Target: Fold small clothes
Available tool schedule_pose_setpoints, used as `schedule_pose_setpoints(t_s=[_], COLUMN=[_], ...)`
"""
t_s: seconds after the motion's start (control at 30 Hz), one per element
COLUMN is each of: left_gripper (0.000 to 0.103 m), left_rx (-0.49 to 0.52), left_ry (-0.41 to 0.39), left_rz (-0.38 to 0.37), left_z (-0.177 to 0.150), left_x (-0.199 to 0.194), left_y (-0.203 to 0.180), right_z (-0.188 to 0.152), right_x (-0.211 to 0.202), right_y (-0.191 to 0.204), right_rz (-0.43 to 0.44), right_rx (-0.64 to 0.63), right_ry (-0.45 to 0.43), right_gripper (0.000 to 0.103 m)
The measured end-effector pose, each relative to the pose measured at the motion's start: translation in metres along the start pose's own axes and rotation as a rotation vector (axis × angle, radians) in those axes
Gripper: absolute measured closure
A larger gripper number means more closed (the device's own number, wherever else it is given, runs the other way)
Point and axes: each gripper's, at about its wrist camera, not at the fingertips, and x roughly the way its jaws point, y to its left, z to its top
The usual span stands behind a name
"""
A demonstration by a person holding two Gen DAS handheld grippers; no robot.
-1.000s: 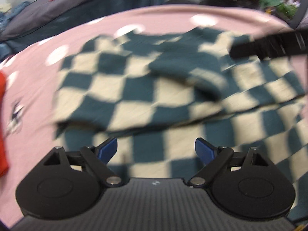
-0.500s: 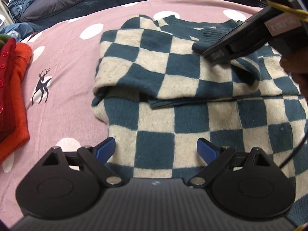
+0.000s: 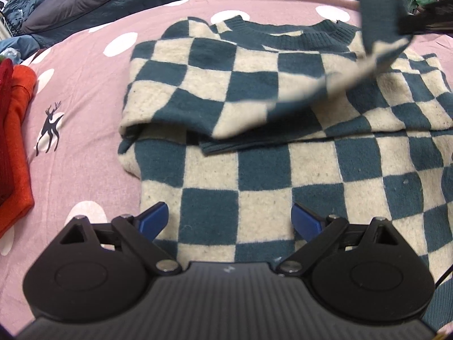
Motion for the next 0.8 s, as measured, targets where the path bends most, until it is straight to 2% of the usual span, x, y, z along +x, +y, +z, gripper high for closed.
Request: schedule_pose_setpoints(t_s=[0.17,0.3,0.37,0.43,0.47,0.5,0.53,0.67,0.7,0.73,0.8], left_gripper=[0.007,0.007,0.007,0.007,0.007,0.006,0.006,0.006,0.006,0.006,0.006], left_rx=[-0.008,-0.010,-0.013,-0.021,-0.025,-0.031,-0.036,-0.062,-0.068,-0.072,-0.076], left_ry=[0.013,0.025,0.032,0.034,0.036,0.038,0.041,0.048,0.050,0.050,0.054], left_rz=[-0.017,-0.023,-0.021,-0.020,-0.018,-0.016,-0.015,-0.010,-0.010,-0.010,-0.013], left_z=[-0.001,-0.001,-0.002,-0.002,-0.003,-0.004,-0.005,-0.011,-0.012,-0.014,-0.016], left_x=[0.001,0.003,0.004,0.004,0.004,0.004,0.004,0.002,0.002,0.001,0.000], left_y=[-0.002,-0.003,-0.003,-0.001,0.001,0.002,0.004,0.012,0.014,0.015,0.015], right_z=[-0.022,-0.045,-0.055,-0.063,-0.066,-0.068,-0.069,-0.071,-0.068,-0.065,-0.058], right_x=[-0.014,-0.002,0.009,0.013,0.015,0.015,0.013,-0.009,-0.013,-0.015,-0.009], right_y=[-0.033,-0.045,-0.047,-0.049,-0.050,-0.051,-0.053,-0.064,-0.066,-0.068,-0.068], right_rz=[-0.068,-0.096,-0.101,-0.109,-0.124,-0.140,-0.155,-0.194,-0.183,-0.173,-0.191], right_rx=[0.074,0.110,0.117,0.143,0.149,0.159,0.183,0.271,0.286,0.292,0.266], right_ry=[-0.010,0.056,0.119,0.156,0.177,0.193,0.194,0.100,0.067,0.041,0.056], right_gripper=[0.092,0.092,0.091,0.088,0.083,0.067,0.062,0.058,0.053,0.038,0.023])
